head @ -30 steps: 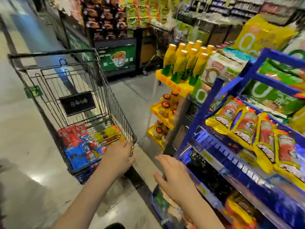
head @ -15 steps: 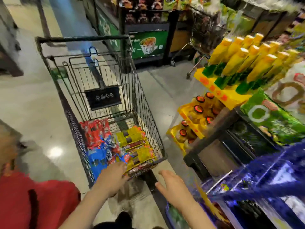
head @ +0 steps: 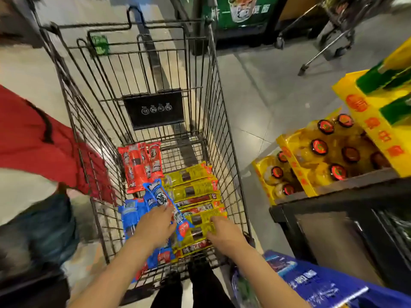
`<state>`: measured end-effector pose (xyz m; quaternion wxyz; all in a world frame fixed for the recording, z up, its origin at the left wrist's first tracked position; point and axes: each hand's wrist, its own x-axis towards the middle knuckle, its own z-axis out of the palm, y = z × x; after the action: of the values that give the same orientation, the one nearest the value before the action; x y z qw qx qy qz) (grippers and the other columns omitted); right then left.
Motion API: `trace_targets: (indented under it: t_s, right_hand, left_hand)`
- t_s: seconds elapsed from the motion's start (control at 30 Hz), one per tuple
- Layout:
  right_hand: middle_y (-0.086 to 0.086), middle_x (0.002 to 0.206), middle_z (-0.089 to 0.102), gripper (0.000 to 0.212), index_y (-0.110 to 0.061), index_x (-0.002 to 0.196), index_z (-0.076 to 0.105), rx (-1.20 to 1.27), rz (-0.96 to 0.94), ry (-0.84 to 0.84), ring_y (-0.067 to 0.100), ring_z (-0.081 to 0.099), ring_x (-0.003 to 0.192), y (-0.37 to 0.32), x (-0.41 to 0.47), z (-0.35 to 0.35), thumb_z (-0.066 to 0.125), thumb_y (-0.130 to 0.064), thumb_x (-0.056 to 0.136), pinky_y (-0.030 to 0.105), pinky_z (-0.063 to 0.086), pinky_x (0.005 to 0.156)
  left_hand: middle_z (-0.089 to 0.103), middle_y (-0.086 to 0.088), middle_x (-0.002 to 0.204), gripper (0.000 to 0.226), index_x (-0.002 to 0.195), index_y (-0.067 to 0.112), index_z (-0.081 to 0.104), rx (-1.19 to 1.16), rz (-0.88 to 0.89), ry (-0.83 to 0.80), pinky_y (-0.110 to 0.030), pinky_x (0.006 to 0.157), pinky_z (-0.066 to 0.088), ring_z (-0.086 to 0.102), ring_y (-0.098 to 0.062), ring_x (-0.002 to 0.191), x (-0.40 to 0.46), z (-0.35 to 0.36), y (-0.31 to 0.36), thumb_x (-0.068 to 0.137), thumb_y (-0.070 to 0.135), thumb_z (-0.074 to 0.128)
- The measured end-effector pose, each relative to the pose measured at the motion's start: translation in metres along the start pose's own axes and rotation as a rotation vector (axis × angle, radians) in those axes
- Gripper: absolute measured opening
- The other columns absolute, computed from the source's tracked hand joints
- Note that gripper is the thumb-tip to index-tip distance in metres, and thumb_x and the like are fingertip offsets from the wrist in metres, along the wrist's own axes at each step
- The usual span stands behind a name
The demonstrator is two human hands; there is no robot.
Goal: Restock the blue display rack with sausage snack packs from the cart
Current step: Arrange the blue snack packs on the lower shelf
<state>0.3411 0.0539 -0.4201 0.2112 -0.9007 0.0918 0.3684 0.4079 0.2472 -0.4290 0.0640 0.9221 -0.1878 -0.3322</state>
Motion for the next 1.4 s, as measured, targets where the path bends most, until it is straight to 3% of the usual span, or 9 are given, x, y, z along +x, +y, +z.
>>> trace_targets:
  t_s: [0.17,0.3,0.47,0.67,0.83,0.97,1.1,1.23,1.4]
  right_hand:
    - [0.009,0.138,0.046,0.054,-0.013,0.136,0.041,-0.016,0.031,-0.109,0.029,0.045,0.125,0.01,0.056,-0.001,0.053,-0.042,0.092,0.037,0.039,0.102]
    - [0.011,0.141,0.046,0.05,-0.012,0.138,0.04,0.003,0.065,-0.147,0.03,0.042,0.129,0.012,0.082,0.01,0.052,-0.03,0.092,0.036,0.036,0.103]
    - [0.011,0.132,0.055,0.057,-0.011,0.143,0.033,0.095,0.052,-0.124,0.027,0.053,0.118,0.007,0.102,0.03,0.051,-0.032,0.094,0.033,0.045,0.092]
    - [0.014,0.124,0.059,0.044,-0.006,0.129,0.047,0.244,0.008,-0.137,0.029,0.056,0.113,-0.022,0.113,0.052,0.056,-0.029,0.093,0.037,0.047,0.09]
    - [0.007,0.136,0.053,0.064,-0.009,0.141,0.035,0.415,0.04,-0.204,0.023,0.052,0.122,-0.049,0.123,0.079,0.06,-0.038,0.089,0.032,0.045,0.095]
    - [0.005,0.126,0.06,0.057,-0.01,0.129,0.046,0.534,0.078,-0.167,0.019,0.058,0.111,-0.061,0.13,0.097,0.069,-0.035,0.083,0.032,0.048,0.09]
    - [0.001,0.116,0.064,0.045,-0.011,0.121,0.049,0.686,0.124,-0.143,0.013,0.06,0.099,-0.066,0.13,0.105,0.072,-0.015,0.082,0.021,0.047,0.079]
    - [-0.008,0.092,0.063,0.034,-0.013,0.113,0.051,0.779,0.144,-0.061,0.006,0.059,0.077,-0.057,0.123,0.098,0.067,-0.012,0.083,0.016,0.048,0.061]
    - [-0.008,0.099,0.062,0.044,-0.018,0.122,0.048,0.848,0.122,-0.035,0.01,0.062,0.086,-0.031,0.107,0.083,0.068,-0.015,0.083,0.02,0.052,0.069]
  left_hand:
    - [0.046,-0.01,0.13,0.048,0.136,0.01,0.038,0.008,-0.038,0.033,-0.044,0.097,0.043,0.04,-0.028,0.125,0.061,0.015,-0.005,0.096,0.037,0.039]
    - [0.014,-0.011,0.156,0.064,0.149,0.014,0.019,0.09,-0.072,-0.011,-0.049,0.114,0.02,0.009,-0.031,0.144,0.083,0.042,-0.014,0.096,0.047,0.036]
    - [-0.006,-0.006,0.159,0.057,0.144,0.017,0.033,0.088,0.02,-0.049,-0.047,0.117,0.012,-0.005,-0.029,0.146,0.079,0.071,-0.029,0.095,0.044,0.041]
    - [0.016,-0.004,0.157,0.052,0.142,0.015,0.036,-0.082,0.064,-0.064,-0.037,0.119,0.012,0.011,-0.021,0.145,0.063,0.074,-0.041,0.091,0.022,0.046]
    - [0.049,-0.009,0.131,0.04,0.124,0.012,0.053,-0.545,-0.271,0.173,-0.035,0.095,0.041,0.048,-0.024,0.119,0.053,0.068,-0.049,0.088,-0.003,0.044]
    - [0.045,-0.012,0.136,0.046,0.132,0.011,0.046,-0.571,-0.506,0.167,-0.037,0.095,0.04,0.043,-0.027,0.125,0.047,0.081,-0.062,0.089,-0.003,0.041]
    - [0.048,-0.016,0.134,0.05,0.138,0.008,0.04,-0.6,-0.576,0.121,-0.04,0.102,0.037,0.045,-0.032,0.123,0.045,0.09,-0.059,0.09,-0.005,0.039]
    - [0.047,-0.015,0.137,0.046,0.139,0.005,0.037,-0.662,-0.603,0.113,-0.038,0.105,0.035,0.043,-0.03,0.127,0.049,0.098,-0.055,0.093,0.004,0.045]
    - [0.034,-0.02,0.143,0.068,0.14,-0.002,0.028,-0.672,-0.674,0.06,-0.038,0.105,0.037,0.037,-0.032,0.131,0.054,0.108,-0.031,0.089,0.027,0.062]
